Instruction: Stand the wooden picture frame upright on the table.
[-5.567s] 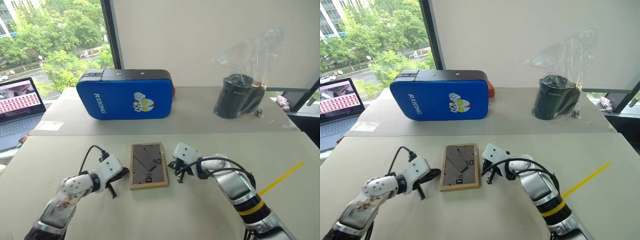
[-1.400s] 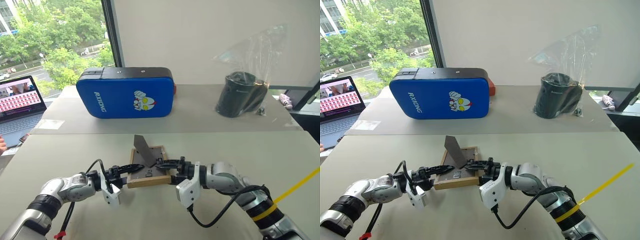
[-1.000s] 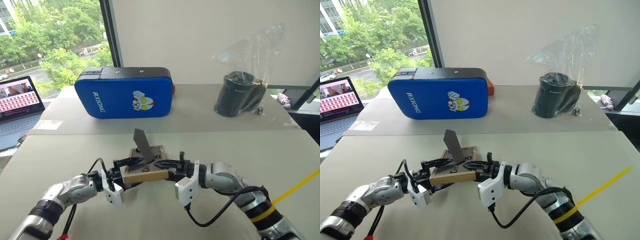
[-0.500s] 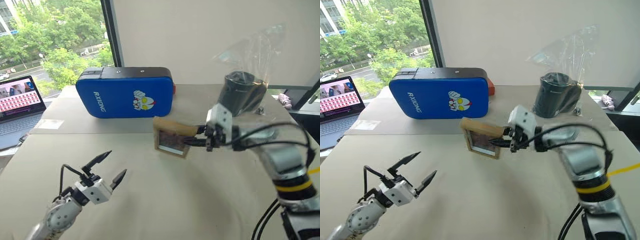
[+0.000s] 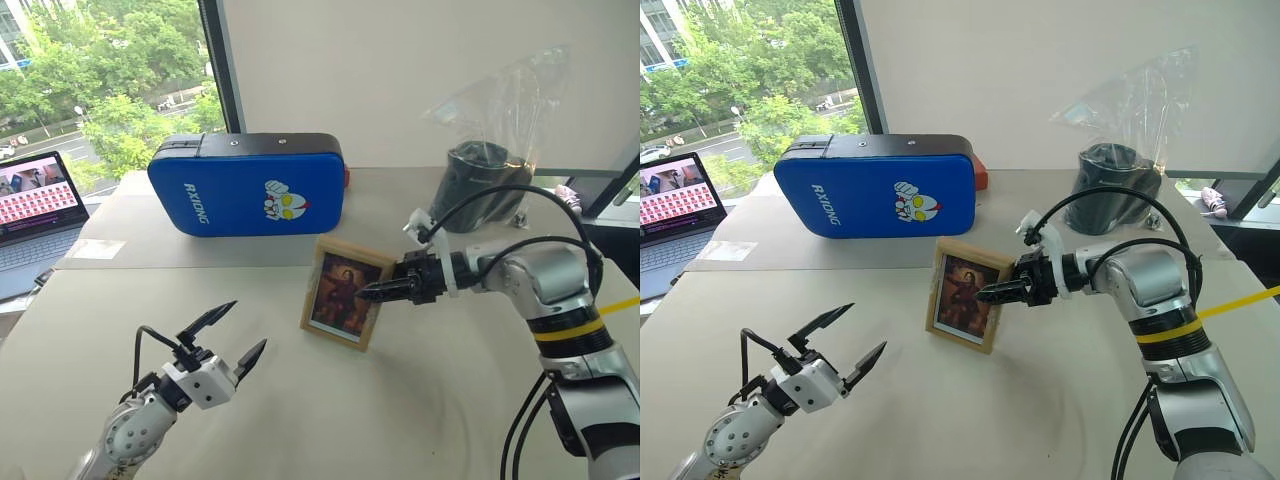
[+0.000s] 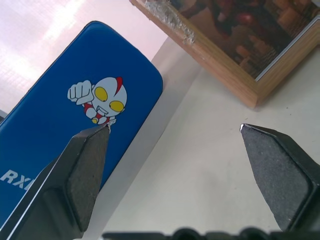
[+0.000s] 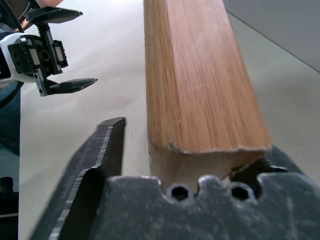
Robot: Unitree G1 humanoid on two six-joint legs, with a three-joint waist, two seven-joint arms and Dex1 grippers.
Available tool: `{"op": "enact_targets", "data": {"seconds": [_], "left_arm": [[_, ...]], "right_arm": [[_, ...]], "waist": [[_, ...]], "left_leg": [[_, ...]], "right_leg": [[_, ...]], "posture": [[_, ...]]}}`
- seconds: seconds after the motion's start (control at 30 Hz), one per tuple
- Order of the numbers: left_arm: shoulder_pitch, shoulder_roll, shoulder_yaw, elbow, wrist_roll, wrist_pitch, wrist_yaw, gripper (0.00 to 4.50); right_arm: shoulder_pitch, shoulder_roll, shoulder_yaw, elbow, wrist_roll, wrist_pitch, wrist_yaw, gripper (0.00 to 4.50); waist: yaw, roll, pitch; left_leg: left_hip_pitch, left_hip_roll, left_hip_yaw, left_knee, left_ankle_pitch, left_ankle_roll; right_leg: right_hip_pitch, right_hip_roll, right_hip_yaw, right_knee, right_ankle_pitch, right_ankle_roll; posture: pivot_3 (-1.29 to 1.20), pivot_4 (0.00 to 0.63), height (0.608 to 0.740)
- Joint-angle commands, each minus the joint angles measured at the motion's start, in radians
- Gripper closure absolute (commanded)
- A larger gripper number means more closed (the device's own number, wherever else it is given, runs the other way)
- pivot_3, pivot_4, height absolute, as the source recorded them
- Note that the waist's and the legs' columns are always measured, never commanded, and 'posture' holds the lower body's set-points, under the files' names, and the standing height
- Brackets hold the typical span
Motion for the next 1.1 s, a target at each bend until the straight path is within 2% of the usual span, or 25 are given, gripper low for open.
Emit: {"op": "enact_targets", "data": {"seconds": [0.03, 0.23, 0.37, 0.43, 0.57, 0.6, 0.67, 0.77, 0.9, 0.97, 1.1], "left_arm": [[0.009, -0.005, 0.027, -0.034, -0.018, -0.003, -0.016, 0.0], [0.034, -0.022, 0.027, -0.058, -0.136, 0.065, -0.084, 0.0], [0.077, -0.085, 0.037, -0.134, -0.315, 0.308, -0.11, 0.0], [0.081, -0.125, 0.051, -0.182, -0.392, 0.457, -0.084, 0.0], [0.042, -0.213, 0.108, -0.269, -0.516, 0.716, 0.021, 0.0], [0.024, -0.24, 0.126, -0.287, -0.544, 0.777, 0.06, 0.0], [-0.007, -0.275, 0.14, -0.309, -0.558, 0.845, 0.102, 0.0], [-0.027, -0.295, 0.131, -0.316, -0.55, 0.884, 0.109, 0.0], [-0.046, -0.319, 0.118, -0.293, -0.519, 0.893, 0.121, 0.0], [-0.052, -0.322, 0.095, -0.285, -0.494, 0.88, 0.108, 0.0], [-0.058, -0.338, 0.08, -0.279, -0.469, 0.88, 0.113, 0.0]], "right_arm": [[-0.008, -0.016, -0.072, -0.043, 0.047, 0.024, 0.002, 0.05], [0.104, -0.119, -0.185, -0.162, 0.12, 0.077, 0.0, 0.05], [0.362, -0.206, -0.331, -0.362, 0.166, 0.118, -0.054, 0.05], [0.509, -0.213, -0.368, -0.455, 0.115, 0.101, -0.149, 0.05], [0.646, 0.011, -0.465, -0.574, -0.037, 0.037, -0.533, 0.05], [0.67, 0.106, -0.492, -0.606, -0.089, 0.026, -0.66, 0.05], [0.752, 0.26, -0.476, -0.707, -0.23, -0.09, -0.877, 0.05], [0.86, 0.438, -0.409, -0.787, -0.361, -0.258, -1.06, 0.05], [0.964, 0.572, -0.295, -0.741, -0.471, -0.434, -1.161, 0.05], [0.985, 0.574, -0.243, -0.682, -0.521, -0.505, -1.165, 0.05], [0.982, 0.568, -0.229, -0.637, -0.554, -0.554, -1.163, 0.05]], "waist": [[0.002, 0.0, 0.0], [0.01, 0.0, 0.0], [0.021, -0.001, 0.0], [0.027, -0.001, 0.0], [0.011, -0.004, 0.001], [0.01, -0.004, 0.001], [0.01, -0.004, 0.001], [0.01, -0.004, 0.001], [0.001, -0.004, 0.0], [-0.001, -0.004, 0.0], [0.0, -0.004, 0.0]], "left_leg": [[0.0, 0.0, 0.0, 0.0, 0.0, 0.0], [-0.001, 0.0, 0.0, 0.0, 0.0, 0.0], [-0.001, 0.0, 0.0, 0.001, -0.002, 0.003], [-0.002, 0.0, 0.0, 0.002, -0.003, 0.005], [0.0, 0.0, 0.0, 0.005, -0.003, 0.005], [0.0, 0.0, 0.0, 0.005, -0.003, 0.005], [0.0, 0.0, 0.0, 0.006, -0.001, 0.005], [-0.001, 0.0, 0.0, 0.006, 0.0, 0.003], [-0.001, 0.0, 0.0, 0.004, 0.001, 0.001], [-0.001, 0.0, 0.0, 0.004, 0.001, 0.001], [0.0, 0.0, 0.0, 0.004, 0.001, 0.001]], "right_leg": [[0.0, 0.0, 0.0, 0.0, 0.0, 0.0], [0.0, 0.0, 0.0, -0.001, 0.0, 0.0], [0.001, 0.0, 0.0, -0.002, -0.001, 0.001], [0.001, 0.0, 0.0, -0.002, -0.001, 0.001], [0.002, 0.0, 0.0, 0.001, -0.001, 0.001], [0.003, 0.001, 0.0, 0.001, -0.003, 0.006], [0.003, 0.001, 0.0, 0.001, -0.003, 0.008], [0.002, 0.001, 0.001, 0.001, -0.003, 0.008], [0.002, 0.001, 0.001, -0.001, 0.001, 0.002], [0.002, 0.001, 0.001, -0.001, 0.001, 0.001], [0.002, 0.001, 0.001, -0.001, 0.001, 0.001]], "posture": [[0.0, 0.15, 0.74], [0.0, 0.15, 0.74], [0.0, 0.15, 0.74], [0.0, 0.15, 0.74], [0.0, 0.15, 0.74], [0.0, 0.15, 0.74], [0.0, 0.15, 0.74], [0.0, 0.15, 0.74], [0.0, 0.15, 0.74], [0.0, 0.15, 0.74], [0.0, 0.15, 0.74]]}}
